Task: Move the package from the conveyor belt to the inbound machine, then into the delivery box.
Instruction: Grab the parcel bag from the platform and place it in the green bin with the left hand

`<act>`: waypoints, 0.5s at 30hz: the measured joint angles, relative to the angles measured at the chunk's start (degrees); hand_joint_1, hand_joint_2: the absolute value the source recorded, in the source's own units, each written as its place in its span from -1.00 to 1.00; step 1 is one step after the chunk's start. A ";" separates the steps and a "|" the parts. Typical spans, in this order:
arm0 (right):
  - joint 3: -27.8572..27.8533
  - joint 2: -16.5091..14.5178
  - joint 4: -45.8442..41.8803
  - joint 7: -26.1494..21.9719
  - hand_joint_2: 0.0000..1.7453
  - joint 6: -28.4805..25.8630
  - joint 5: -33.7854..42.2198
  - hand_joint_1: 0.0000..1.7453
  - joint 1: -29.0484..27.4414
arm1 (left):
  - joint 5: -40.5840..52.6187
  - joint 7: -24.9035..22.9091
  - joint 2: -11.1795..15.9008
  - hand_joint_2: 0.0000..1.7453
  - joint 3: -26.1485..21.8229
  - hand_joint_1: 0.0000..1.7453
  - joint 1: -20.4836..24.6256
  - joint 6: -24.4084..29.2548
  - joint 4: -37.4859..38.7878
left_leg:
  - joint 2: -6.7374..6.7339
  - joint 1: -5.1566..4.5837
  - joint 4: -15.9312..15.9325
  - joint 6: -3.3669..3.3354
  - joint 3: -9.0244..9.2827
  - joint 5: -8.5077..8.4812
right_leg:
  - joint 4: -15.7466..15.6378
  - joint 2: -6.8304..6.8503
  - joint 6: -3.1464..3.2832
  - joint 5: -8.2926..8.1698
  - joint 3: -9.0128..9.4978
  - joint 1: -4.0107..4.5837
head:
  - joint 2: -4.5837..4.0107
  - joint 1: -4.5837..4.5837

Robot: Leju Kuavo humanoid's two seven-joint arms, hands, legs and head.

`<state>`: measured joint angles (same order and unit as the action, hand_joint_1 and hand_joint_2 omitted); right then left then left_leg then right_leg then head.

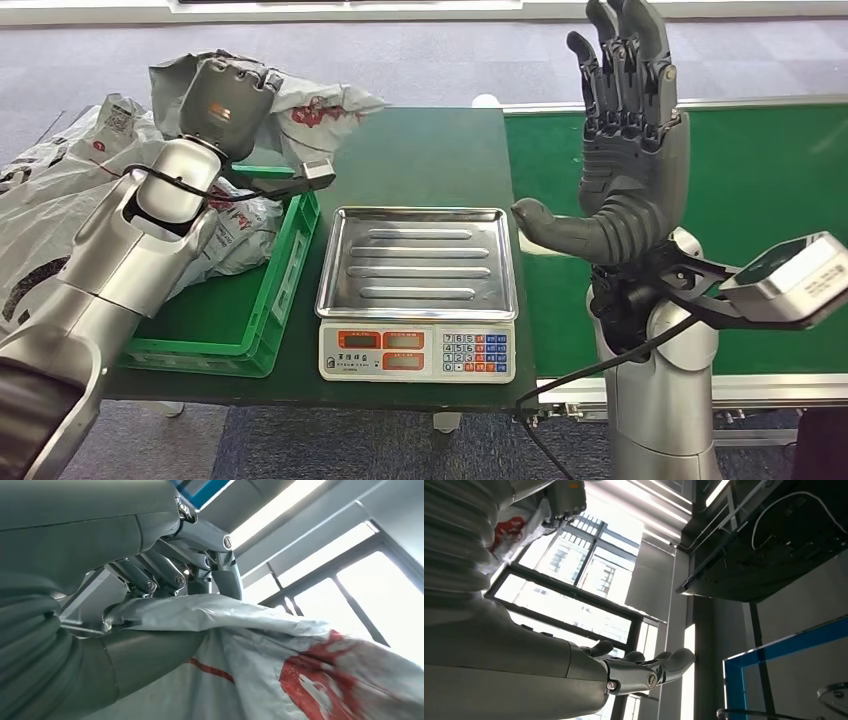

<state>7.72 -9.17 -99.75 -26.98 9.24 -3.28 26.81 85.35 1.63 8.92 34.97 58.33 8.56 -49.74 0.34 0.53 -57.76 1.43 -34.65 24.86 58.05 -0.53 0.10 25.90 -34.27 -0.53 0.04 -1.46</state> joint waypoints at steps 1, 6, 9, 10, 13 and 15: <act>-0.02 -0.04 -0.01 0.01 1.00 0.03 -0.05 -1.00 0.00 | 0.01 -0.17 0.00 1.00 -0.49 1.00 0.04 0.07 -0.27 | 0.00 0.00 0.00 0.00 -0.01 0.00 | 0.00 0.00 0.00 0.00 -0.01 0.00 | 0.00 0.00; -0.15 -0.19 -0.03 0.08 1.00 0.03 -0.15 -1.00 0.00 | 0.01 -0.38 0.00 1.00 -1.66 1.00 0.12 0.14 -0.87 | 0.01 -0.01 -0.01 0.00 -0.08 0.00 | 0.00 0.01 0.00 0.00 -0.06 -0.01 | 0.00 -0.01; -0.21 -0.30 -0.13 0.09 1.00 0.03 -0.18 -1.00 0.00 | 0.01 -0.49 0.00 1.00 -1.96 1.00 0.12 0.14 -0.89 | 0.01 -0.01 -0.01 0.00 -0.11 0.00 | 0.00 0.01 0.00 0.00 -0.10 -0.01 | 0.00 -0.01; -0.24 -0.34 -0.19 0.10 1.00 0.03 -0.20 -1.00 0.00 | 0.01 -0.64 -0.01 1.00 -2.01 1.00 0.12 0.15 -0.88 | 0.01 -0.01 -0.01 0.00 -0.10 0.00 | 0.00 0.01 0.00 0.00 -0.10 -0.01 | 0.00 -0.01; -0.39 -0.46 -0.25 0.14 1.00 0.06 -0.28 -1.00 0.01 | 0.01 -1.21 -0.06 1.00 -2.11 1.00 0.31 0.39 -0.73 | 0.00 -0.01 -0.01 0.00 -0.10 0.00 | 0.00 0.01 0.00 0.00 -0.11 -0.01 | 0.00 -0.01; -0.47 -0.49 -0.25 0.14 1.00 0.10 -0.31 -1.00 0.01 | 0.01 -1.36 -0.10 1.00 -2.15 1.00 0.66 0.74 -0.43 | 0.00 0.00 -0.01 0.00 -0.10 0.00 | 0.00 0.00 0.00 0.00 -0.12 -0.01 | 0.00 -0.01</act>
<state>7.25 -9.66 -100.00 -26.84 9.34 -3.60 26.82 85.35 0.27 8.81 32.82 58.99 9.30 -50.17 0.34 0.53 -57.77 1.43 -34.75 24.86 58.05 -0.53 0.10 25.90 -34.40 -0.54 0.04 -1.46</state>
